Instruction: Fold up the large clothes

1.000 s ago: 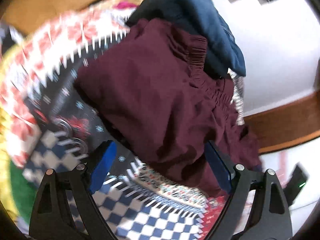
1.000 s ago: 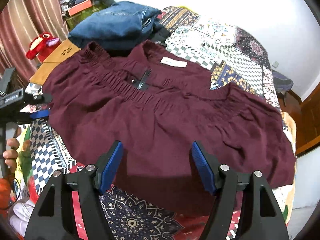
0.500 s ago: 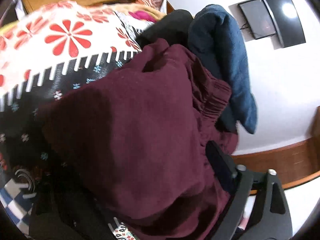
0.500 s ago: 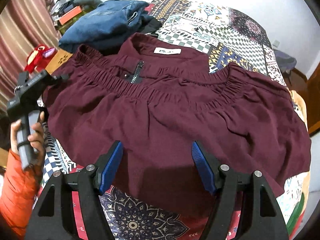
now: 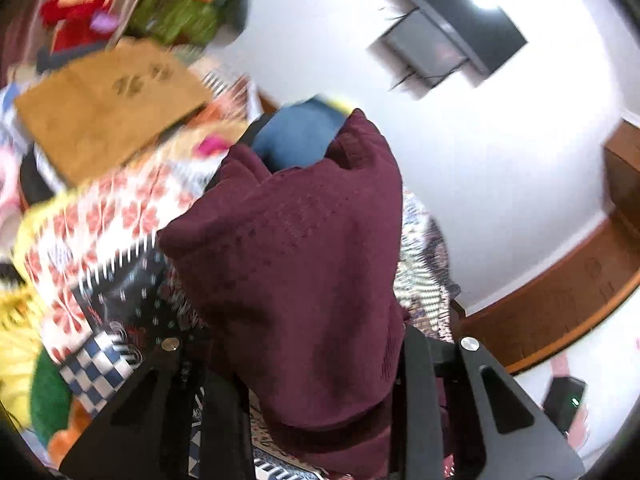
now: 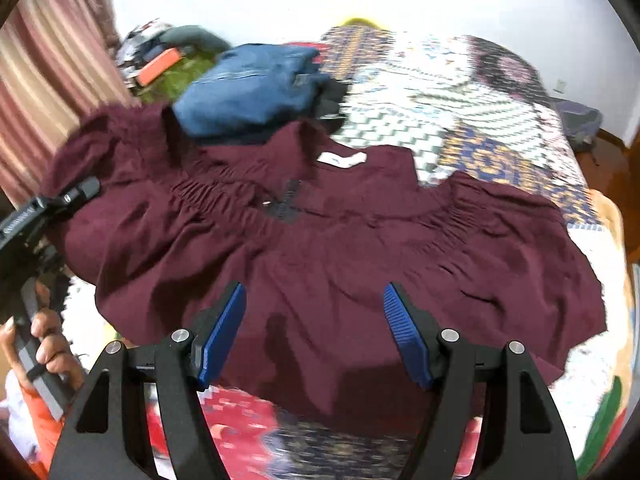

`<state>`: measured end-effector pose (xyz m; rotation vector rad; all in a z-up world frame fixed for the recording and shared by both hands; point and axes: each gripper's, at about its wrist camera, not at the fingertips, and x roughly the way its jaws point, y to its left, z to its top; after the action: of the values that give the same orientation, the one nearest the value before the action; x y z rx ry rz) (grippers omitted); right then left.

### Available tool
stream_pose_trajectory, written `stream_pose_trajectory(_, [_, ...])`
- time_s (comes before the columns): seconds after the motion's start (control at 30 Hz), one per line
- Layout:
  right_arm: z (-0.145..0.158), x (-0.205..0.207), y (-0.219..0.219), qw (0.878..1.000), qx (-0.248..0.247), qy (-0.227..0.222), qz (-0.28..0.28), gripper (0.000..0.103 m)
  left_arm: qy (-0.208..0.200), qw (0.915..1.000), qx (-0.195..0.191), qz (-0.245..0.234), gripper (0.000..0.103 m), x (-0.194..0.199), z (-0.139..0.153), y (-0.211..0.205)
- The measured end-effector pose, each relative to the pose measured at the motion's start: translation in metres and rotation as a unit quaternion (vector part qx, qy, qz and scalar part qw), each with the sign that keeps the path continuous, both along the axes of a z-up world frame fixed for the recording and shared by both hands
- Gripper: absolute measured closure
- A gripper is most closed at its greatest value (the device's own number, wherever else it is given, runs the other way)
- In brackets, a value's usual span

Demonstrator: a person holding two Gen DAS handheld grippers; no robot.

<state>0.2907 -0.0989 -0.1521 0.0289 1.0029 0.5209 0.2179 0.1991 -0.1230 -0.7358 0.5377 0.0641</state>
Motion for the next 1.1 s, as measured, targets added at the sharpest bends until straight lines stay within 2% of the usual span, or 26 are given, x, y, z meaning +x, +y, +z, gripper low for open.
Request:
stream_pose_trajectory(0.1, [-0.008,-0.002,0.028,0.999,0.002,0.006,0.035,0.031,-0.026,0.9990,0.036,0.008,0.075,-0.019,0.026,-0.007])
stream_pose_trajectory(0.17, [-0.025,-0.001,0.051,0.998,-0.007,0.026,0.061,0.031,-0.032,0.9975,0.061,0.013,0.075,-0.030,0.038,-0.011])
stream_pose_trajectory(0.3, [-0.065,0.004,0.076,0.994,0.003,0.082,0.078,0.031,-0.017,0.9939,0.108,0.015,0.075,-0.036,0.043,-0.026])
stream_pose_trajectory(0.4, [-0.086,0.014,0.076,0.989,0.022,0.123,0.076,0.029,0.006,0.9903,0.138,0.016,0.075,-0.027,0.036,-0.038])
stream_pose_trajectory(0.53, [-0.080,0.022,0.055,0.983,0.062,0.150,0.086,0.030,0.003,0.9880,0.154,0.007,0.075,-0.017,0.040,-0.053])
stream_pose_trajectory(0.6, [-0.068,0.023,0.031,0.984,0.083,0.140,0.067,0.030,-0.008,0.9865,0.163,-0.011,0.075,-0.006,0.049,-0.068])
stream_pose_trajectory(0.7, [-0.043,0.021,-0.014,0.993,0.086,0.082,0.021,0.030,-0.025,0.9823,0.181,-0.042,0.075,0.016,0.065,-0.105])
stream_pose_trajectory(0.8, [-0.018,0.013,-0.071,0.995,0.093,0.033,-0.035,0.030,-0.039,0.9757,0.198,-0.084,0.075,0.038,0.073,-0.156])
stream_pose_trajectory(0.9, [0.003,0.004,-0.126,0.992,0.069,-0.013,-0.108,0.030,-0.037,0.9641,0.217,-0.148,0.075,0.063,0.062,-0.220])
stream_pose_trajectory(0.97, [0.008,-0.003,-0.159,0.987,0.051,-0.029,-0.150,0.030,-0.015,0.9564,0.220,-0.191,0.075,0.075,0.045,-0.256])
stream_pose_trajectory(1.0, [0.008,-0.007,-0.172,0.985,0.045,-0.032,-0.164,0.030,0.002,0.9485,0.228,-0.220,0.075,0.081,0.030,-0.277])
stream_pose_trajectory(1.1, [0.005,-0.018,-0.207,0.979,0.045,-0.023,-0.195,0.030,0.064,0.9133,0.268,-0.300,0.072,0.088,-0.022,-0.330])
